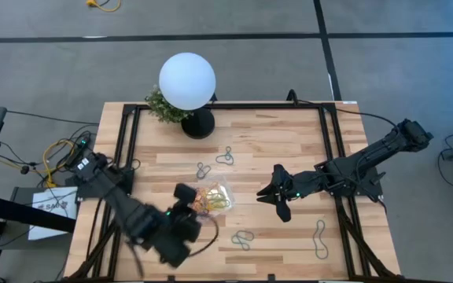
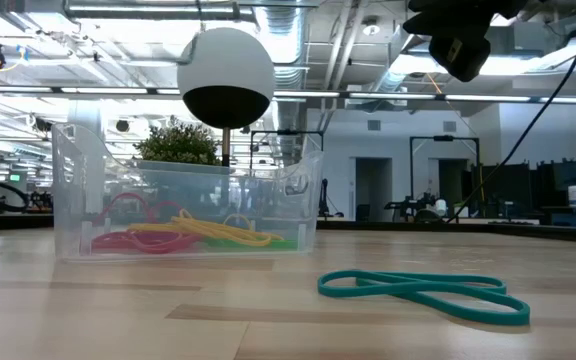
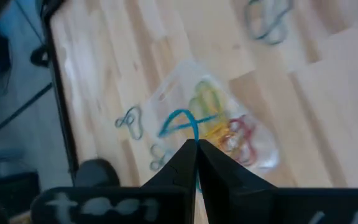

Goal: Pick and place items into bin
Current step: Put the blue rubber band into the transparent bin

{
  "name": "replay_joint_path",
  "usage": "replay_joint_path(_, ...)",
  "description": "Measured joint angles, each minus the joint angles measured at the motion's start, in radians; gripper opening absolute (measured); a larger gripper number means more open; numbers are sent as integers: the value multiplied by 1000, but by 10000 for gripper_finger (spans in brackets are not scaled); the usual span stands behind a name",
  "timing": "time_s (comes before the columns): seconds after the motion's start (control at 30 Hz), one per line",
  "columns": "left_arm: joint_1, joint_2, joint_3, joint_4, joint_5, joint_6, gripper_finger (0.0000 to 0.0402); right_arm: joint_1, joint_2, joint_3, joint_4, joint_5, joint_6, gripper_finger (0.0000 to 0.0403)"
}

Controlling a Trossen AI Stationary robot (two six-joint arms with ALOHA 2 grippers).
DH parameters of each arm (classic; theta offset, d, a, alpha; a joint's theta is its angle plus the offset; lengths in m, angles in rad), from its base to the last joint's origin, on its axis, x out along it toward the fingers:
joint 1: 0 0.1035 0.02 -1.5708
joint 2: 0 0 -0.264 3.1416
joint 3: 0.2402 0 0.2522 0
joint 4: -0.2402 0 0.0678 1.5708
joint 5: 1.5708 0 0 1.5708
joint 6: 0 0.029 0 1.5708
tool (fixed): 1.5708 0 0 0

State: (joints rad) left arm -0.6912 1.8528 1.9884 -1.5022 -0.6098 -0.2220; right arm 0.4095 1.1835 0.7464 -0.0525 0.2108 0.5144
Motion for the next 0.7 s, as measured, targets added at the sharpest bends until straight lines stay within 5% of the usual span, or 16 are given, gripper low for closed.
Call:
replay_joint_path(0.17,129,-1,-42,31,62,58,0,0,0,0,0,0,0,82)
replay_joint_path(0.4,294,0,-221,284,199,278,0,0,0,0,0,0,0,82)
replay_joint_path(0.7,444,0,-441,518,344,298,0,0,0,0,0,0,0,82)
